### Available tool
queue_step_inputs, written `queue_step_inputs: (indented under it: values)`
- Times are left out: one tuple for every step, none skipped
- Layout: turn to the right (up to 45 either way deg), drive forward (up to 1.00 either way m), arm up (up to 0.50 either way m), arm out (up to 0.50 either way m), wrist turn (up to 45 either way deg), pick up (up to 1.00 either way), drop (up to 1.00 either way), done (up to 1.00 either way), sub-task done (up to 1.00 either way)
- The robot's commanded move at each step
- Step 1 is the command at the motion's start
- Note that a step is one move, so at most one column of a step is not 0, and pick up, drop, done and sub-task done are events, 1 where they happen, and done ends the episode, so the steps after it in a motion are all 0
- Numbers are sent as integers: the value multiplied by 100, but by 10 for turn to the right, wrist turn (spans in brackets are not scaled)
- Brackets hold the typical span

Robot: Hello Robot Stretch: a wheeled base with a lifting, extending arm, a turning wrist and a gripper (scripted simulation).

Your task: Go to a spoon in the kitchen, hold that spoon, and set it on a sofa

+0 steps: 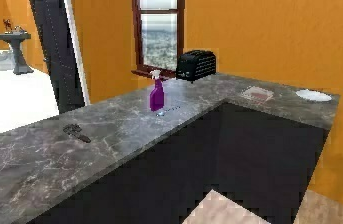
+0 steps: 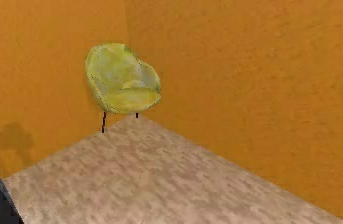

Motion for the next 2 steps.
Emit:
queue_step_inputs:
  values:
    - [150,0,0,0,0,0,0,0,0]
    - [0,60,0,0,0,0,0,0,0]
